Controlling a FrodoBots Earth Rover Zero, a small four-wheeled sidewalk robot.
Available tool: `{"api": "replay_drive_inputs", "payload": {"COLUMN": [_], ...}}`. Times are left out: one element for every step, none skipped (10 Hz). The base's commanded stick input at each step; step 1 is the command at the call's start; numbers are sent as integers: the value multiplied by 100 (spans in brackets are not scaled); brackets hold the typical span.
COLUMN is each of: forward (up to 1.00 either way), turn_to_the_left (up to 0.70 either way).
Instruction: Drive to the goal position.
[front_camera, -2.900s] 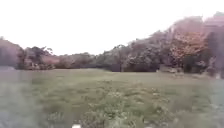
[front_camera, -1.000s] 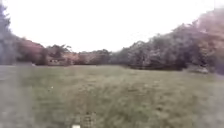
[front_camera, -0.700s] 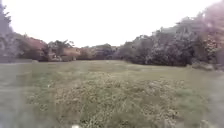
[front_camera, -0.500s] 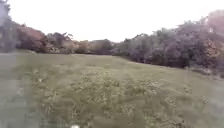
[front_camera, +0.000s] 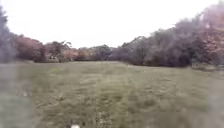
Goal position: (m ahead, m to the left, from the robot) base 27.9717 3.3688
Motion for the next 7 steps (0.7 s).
{"api": "replay_drive_inputs", "payload": {"forward": [98, 98, 98, 98, 98, 98, 98], "turn_to_the_left": [3, 3, 2, 2, 0, 1, 3]}}
